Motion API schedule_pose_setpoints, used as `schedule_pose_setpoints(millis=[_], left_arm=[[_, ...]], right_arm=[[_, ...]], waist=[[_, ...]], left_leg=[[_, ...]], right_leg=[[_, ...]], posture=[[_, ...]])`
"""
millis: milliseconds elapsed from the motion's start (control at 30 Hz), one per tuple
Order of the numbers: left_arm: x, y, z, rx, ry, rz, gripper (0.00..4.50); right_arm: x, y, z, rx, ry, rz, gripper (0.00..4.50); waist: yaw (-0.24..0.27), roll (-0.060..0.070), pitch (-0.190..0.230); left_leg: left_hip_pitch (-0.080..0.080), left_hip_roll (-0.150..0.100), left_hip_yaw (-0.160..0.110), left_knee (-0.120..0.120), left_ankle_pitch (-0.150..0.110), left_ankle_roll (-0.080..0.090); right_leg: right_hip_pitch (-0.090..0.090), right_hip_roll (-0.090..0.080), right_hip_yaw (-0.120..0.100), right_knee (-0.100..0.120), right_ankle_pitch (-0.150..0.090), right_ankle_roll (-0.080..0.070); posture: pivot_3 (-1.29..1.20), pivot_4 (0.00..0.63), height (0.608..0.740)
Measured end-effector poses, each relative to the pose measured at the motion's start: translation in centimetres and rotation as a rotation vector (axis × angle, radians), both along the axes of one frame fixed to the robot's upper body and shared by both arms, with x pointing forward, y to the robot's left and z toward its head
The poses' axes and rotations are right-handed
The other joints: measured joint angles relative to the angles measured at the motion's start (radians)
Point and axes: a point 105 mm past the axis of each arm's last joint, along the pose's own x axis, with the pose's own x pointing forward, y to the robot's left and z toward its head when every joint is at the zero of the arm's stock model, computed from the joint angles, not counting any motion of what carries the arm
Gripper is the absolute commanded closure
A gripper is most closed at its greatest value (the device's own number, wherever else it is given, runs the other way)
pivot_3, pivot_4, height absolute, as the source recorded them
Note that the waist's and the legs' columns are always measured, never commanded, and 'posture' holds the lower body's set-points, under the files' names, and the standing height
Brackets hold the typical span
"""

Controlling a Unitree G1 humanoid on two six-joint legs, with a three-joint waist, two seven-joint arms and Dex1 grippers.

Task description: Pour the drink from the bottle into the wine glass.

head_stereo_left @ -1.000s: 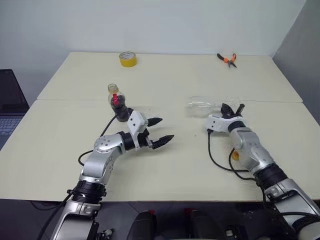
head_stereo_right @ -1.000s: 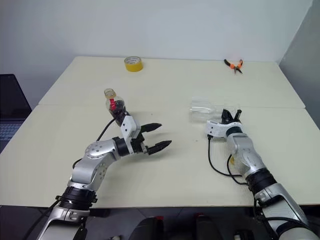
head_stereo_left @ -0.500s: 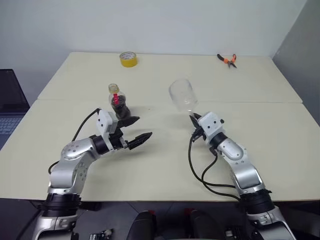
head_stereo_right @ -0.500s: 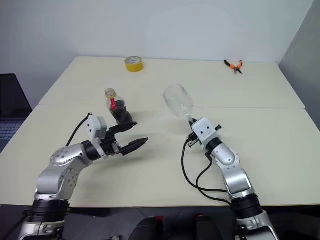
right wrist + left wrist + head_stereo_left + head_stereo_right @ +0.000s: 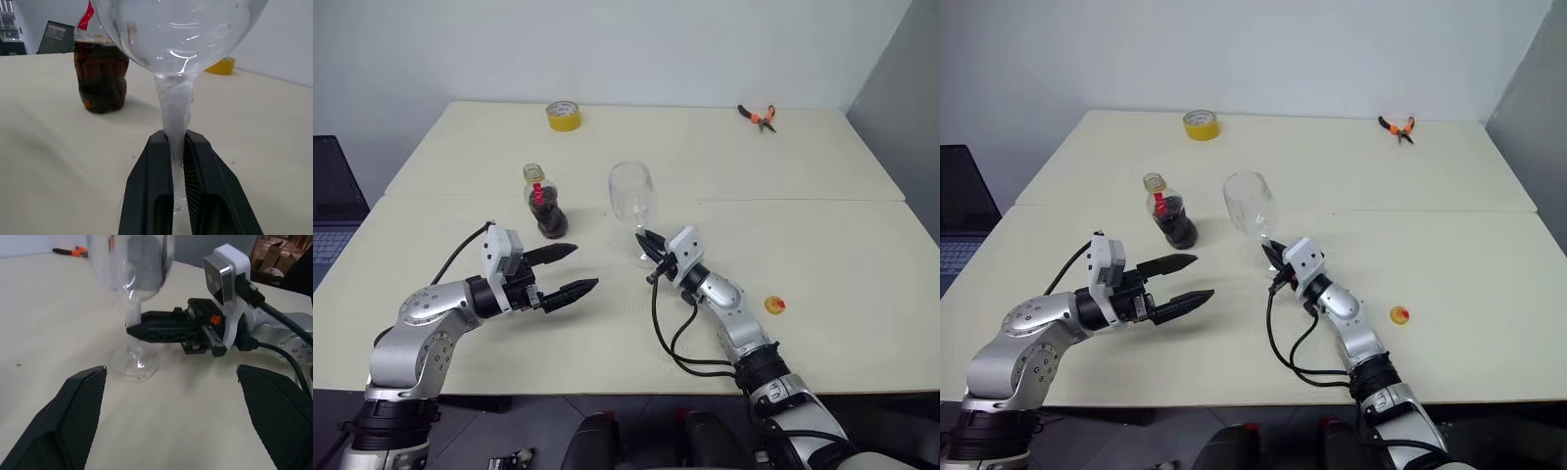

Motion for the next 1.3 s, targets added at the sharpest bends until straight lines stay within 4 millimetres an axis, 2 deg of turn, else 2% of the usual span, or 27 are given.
schedule_pose_setpoints(millis=[300,533,933,967,1300], left_arm=[[0.2,-0.2,1.0,-0.019,-0.031,-0.010,0.00],[0.5,-0.2,1.1,-0.023,-0.025,0.007,0.00],[0.6,-0.6,1.1,-0.026,-0.013,0.009,0.00],[0.6,-0.7,1.1,-0.025,-0.014,0.008,0.00],[0.7,-1.0,1.1,-0.028,-0.015,0.015,0.00]], right_arm=[[-0.3,0.5,-0.4,0.021,0.023,0.035,4.43],[0.5,0.4,-0.6,0.012,0.040,0.024,4.43],[0.9,-0.6,-1.0,-0.027,0.036,0.009,0.25],[0.9,-0.7,-1.1,-0.037,0.036,0.006,0.02],[1.7,-2.1,-1.9,-0.133,0.031,-0.090,0.02]], waist=[[0.000,0.000,0.000],[0.000,0.000,0.000],[0.000,0.000,0.000],[0.000,0.000,0.000],[0.000,0.000,0.000]], left_leg=[[0.000,0.000,0.000,0.000,0.000,0.000],[0.000,0.000,0.000,0.000,0.000,0.000],[0.000,0.000,0.000,0.000,0.000,0.000],[0.000,0.000,0.000,0.000,0.000,0.000],[0.000,0.000,0.000,0.000,0.000,0.000]], right_leg=[[0.000,0.000,0.000,0.000,0.000,0.000],[0.000,0.000,0.000,0.001,0.000,0.000],[0.000,0.000,0.000,0.001,0.000,0.000],[0.000,0.000,0.000,0.001,0.000,0.000],[0.000,0.000,0.000,0.001,0.000,0.000]], posture=[[0.00,0.150,0.740],[0.00,0.150,0.740],[0.00,0.150,0.740],[0.00,0.150,0.740],[0.00,0.150,0.740]])
